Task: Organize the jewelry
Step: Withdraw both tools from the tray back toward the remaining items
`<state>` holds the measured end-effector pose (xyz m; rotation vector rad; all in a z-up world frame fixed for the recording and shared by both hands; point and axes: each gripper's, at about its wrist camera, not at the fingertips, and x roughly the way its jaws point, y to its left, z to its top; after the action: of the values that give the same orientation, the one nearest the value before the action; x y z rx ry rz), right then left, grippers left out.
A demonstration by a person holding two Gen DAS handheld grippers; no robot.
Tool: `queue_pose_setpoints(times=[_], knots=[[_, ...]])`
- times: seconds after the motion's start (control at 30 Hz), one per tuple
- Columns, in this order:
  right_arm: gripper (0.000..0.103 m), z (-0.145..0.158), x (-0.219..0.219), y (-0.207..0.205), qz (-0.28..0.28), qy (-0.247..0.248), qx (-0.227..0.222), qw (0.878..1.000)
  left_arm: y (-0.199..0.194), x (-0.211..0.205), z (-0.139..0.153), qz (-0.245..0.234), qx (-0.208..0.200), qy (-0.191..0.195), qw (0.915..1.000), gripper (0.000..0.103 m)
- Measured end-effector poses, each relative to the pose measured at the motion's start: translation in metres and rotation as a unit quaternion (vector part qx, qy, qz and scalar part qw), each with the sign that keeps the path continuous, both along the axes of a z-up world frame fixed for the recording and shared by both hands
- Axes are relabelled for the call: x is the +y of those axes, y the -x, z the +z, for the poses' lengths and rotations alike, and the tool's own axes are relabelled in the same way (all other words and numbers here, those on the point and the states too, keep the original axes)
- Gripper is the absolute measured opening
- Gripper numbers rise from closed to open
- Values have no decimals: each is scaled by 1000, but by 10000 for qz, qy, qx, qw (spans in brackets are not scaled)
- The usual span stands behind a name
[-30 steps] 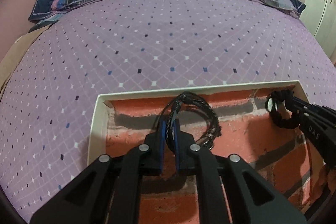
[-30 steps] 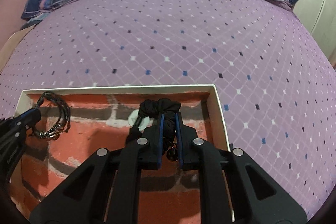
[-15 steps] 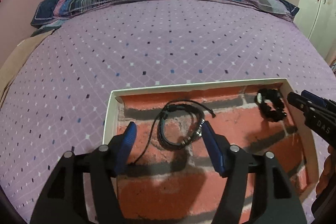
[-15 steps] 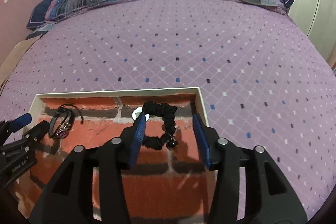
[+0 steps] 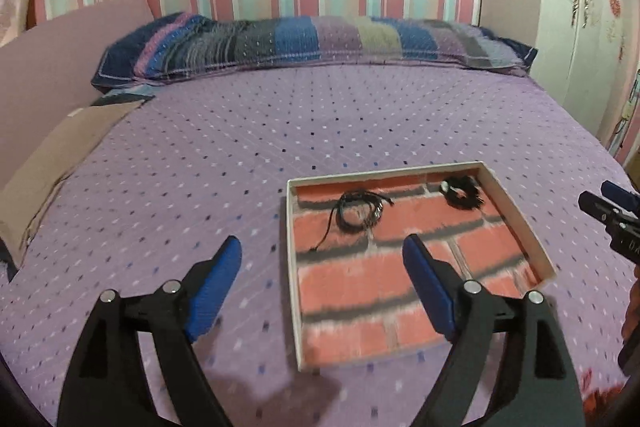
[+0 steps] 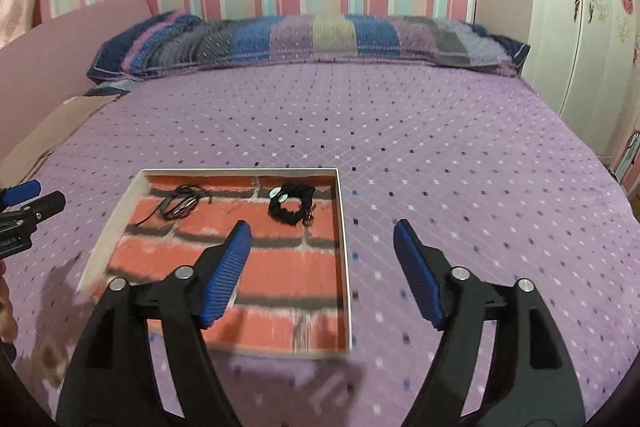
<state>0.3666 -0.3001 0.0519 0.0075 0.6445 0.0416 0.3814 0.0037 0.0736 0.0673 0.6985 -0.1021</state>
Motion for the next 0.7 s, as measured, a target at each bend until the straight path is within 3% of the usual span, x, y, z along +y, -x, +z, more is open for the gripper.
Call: queue_pose_setpoints(times=[0.13,0.33,0.57,0.7], knots=[[90,19,-6,65,-106,50,-318,9994,69,7,15,-5,-272,-3,9996,92],[96,21,-16,140,-319,-39,-502,9982,156,21,16,55,-505,211,9985,94],[98,-6,-22,212,-594,-132,-502,9969,214,32,-8,189,-323,699,9968,96],[98,-25,-27,242,-716,158,-463,9962,235,24,-24,238,-225,425,9986,96]])
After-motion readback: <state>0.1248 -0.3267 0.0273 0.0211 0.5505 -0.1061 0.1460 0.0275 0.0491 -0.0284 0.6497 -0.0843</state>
